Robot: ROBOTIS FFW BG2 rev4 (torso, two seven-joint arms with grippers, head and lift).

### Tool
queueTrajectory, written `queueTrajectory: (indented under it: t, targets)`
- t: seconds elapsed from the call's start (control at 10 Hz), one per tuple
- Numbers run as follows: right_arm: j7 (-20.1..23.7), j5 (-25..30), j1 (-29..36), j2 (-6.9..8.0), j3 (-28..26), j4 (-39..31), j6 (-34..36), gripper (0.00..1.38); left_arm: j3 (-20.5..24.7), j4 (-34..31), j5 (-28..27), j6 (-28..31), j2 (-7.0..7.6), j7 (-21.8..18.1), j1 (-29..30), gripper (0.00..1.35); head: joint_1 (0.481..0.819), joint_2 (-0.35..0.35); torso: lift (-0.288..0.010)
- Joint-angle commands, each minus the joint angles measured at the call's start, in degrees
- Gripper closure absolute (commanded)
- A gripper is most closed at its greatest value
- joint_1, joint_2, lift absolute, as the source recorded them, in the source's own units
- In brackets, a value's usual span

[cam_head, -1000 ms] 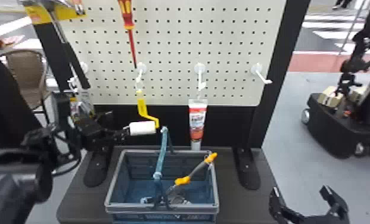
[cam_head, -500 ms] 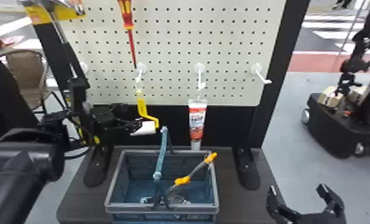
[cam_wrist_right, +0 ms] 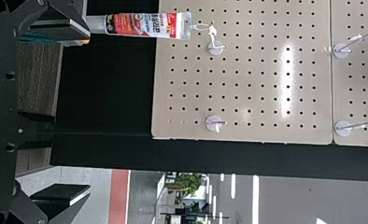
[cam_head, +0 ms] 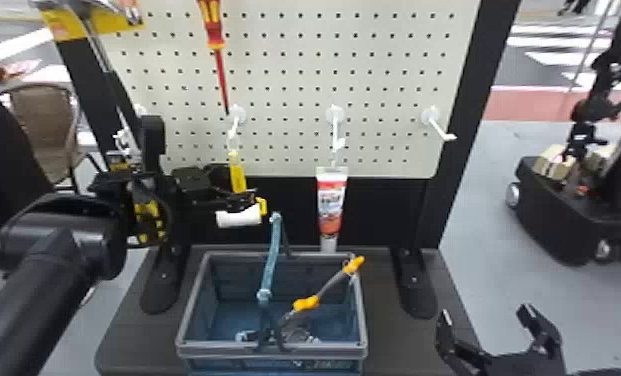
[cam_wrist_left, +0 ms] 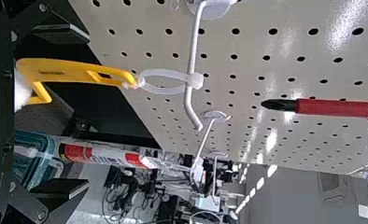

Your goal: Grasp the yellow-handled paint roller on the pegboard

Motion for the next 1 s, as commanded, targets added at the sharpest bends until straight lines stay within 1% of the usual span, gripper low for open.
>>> queueTrajectory:
  t: [0.0,0.1,0.2,0.3,0.4,0.9]
  targets:
    - [0.06,-0.31,0.06,-0.1,0.02,0.02,-0.11,0.14,-0.27,0.34,-0.55,-0.36,-0.02,0.37,-0.12,0.31,0.549,0.0,-0.1]
    - [0.06,-0.48,0.3,-0.19,-0.07,0.02,-0.19,0.14,-0.19,0.34,-0.81,-0.1,-0.02,0.99,0.25,0.8,0.549,0.0,-0.1]
    - [0.06,-0.57,0.3,-0.27,-0.07,0.02,-0.28,0.14,-0.01,0.34,-0.99,0.78,-0.2,1.52,0.25,1.01,0.549,0.0,-0.1]
    - [0.06,-0.57,0.3,-0.27,-0.07,0.02,-0.28,0.14,-0.1,0.34,-1.52,0.69,-0.2,1.52,0.25,1.15,0.549,0.0,-0.1]
    - [0.06,-0.57,0.18,-0.27,-0.07,0.02,-0.37,0.14,-0.1,0.34,-1.43,0.51,-0.2,1.69,0.25,1.21,0.549,0.0,-0.1]
    - [0.06,-0.92,0.3,-0.27,-0.07,0.3,-0.37,0.14,0.43,0.34,-1.25,0.43,-0.28,2.66,0.86,1.21,0.549,0.0,-0.1]
